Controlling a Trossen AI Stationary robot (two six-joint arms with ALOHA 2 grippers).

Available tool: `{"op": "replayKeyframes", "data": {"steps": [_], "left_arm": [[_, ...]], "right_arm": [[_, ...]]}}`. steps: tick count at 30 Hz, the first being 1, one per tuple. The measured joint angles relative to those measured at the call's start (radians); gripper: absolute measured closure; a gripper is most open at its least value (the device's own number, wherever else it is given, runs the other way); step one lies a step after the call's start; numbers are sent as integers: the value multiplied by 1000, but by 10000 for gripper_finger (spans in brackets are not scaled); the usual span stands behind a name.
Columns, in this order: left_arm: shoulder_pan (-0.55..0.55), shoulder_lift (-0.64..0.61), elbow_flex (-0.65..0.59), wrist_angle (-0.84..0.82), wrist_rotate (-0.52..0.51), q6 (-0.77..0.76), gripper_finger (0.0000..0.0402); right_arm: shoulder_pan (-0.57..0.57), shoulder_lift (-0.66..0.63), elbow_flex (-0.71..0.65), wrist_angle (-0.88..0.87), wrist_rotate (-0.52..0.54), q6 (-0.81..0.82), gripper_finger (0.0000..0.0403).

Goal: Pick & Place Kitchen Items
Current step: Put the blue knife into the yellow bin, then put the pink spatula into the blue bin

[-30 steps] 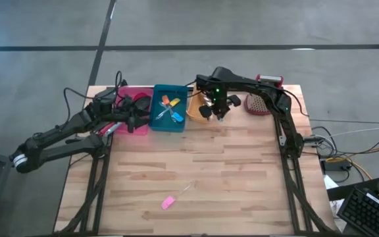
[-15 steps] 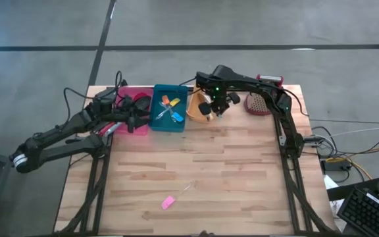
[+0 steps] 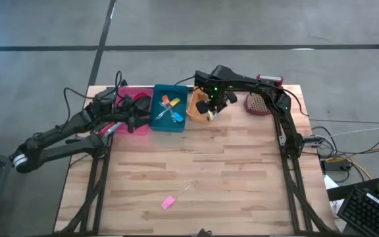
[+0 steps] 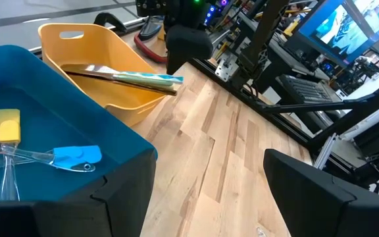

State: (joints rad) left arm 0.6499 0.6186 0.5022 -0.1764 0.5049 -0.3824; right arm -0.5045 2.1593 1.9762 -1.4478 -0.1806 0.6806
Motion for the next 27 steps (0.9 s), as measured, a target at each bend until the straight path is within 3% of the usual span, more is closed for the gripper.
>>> {"op": "replayKeyframes", "data": {"steps": [6, 9, 14, 18, 23, 27], "left_arm": [[0, 0, 0, 0, 0, 0, 115], [0, 0, 0, 0, 0, 1, 115], [0, 0, 0, 0, 0, -7, 115], [0, 1, 0, 0, -8, 3, 115], [0, 25, 0, 4, 6, 26, 115], [-8, 57, 0, 76, 125, 42, 115]], "right_arm": [[0, 0, 21, 8, 2, -50, 291], [0, -11, 81, 10, 61, -67, 274], [32, -86, 212, 10, 256, -95, 246], [117, -199, 262, 16, 494, -109, 230], [280, -357, 230, 28, 666, -108, 222], [479, -451, 151, 41, 813, -76, 231]]}}
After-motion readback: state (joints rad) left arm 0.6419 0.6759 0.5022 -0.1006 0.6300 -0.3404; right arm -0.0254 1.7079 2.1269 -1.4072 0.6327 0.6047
